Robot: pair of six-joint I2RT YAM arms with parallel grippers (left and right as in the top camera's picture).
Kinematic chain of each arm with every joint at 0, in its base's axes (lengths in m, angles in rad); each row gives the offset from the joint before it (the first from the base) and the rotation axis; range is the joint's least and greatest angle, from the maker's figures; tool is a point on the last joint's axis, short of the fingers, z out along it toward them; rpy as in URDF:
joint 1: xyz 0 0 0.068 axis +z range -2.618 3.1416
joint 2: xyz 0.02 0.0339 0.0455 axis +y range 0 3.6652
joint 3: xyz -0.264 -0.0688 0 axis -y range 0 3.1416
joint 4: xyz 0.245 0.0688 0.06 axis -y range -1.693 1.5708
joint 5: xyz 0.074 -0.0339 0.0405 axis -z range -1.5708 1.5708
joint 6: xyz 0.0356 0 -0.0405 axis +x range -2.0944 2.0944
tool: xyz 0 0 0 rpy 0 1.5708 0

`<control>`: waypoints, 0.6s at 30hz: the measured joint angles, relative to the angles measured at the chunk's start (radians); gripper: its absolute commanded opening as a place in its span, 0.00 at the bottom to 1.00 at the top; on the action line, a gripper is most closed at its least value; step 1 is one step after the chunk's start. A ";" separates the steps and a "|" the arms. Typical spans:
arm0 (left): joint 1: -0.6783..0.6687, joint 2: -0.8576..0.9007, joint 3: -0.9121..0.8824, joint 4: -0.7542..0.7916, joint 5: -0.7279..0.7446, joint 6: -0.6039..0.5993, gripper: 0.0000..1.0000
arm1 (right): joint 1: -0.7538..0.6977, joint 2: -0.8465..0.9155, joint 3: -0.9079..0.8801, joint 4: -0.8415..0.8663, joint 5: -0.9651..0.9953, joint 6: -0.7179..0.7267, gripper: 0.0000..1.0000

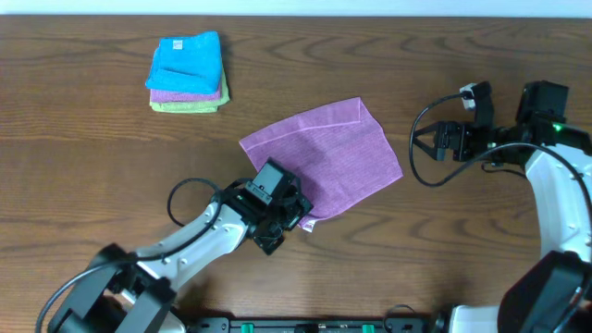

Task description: Fold the cloth

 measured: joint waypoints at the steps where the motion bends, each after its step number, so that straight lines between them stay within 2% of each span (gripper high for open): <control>1: 0.000 0.009 0.000 0.030 0.000 -0.018 0.89 | 0.000 0.011 0.000 0.011 -0.001 -0.009 0.99; 3: 0.001 0.018 0.000 0.064 0.000 -0.055 0.85 | 0.000 0.033 0.000 0.024 -0.003 -0.023 0.99; 7: 0.001 0.032 0.000 0.068 -0.003 -0.127 0.62 | 0.000 0.111 0.000 0.026 -0.003 -0.042 0.99; 10: 0.001 0.037 0.000 0.068 -0.003 -0.151 0.36 | 0.000 0.179 0.000 0.021 -0.004 -0.051 0.99; 11: 0.001 0.037 0.000 0.068 -0.005 -0.159 0.32 | 0.000 0.198 0.000 0.021 -0.005 -0.052 0.99; 14: 0.001 0.037 0.000 0.069 -0.005 -0.171 0.34 | 0.000 0.226 0.000 0.021 -0.005 -0.062 0.99; 18: 0.001 0.037 0.000 0.071 -0.004 -0.198 0.33 | 0.000 0.232 0.000 0.048 0.011 -0.080 0.99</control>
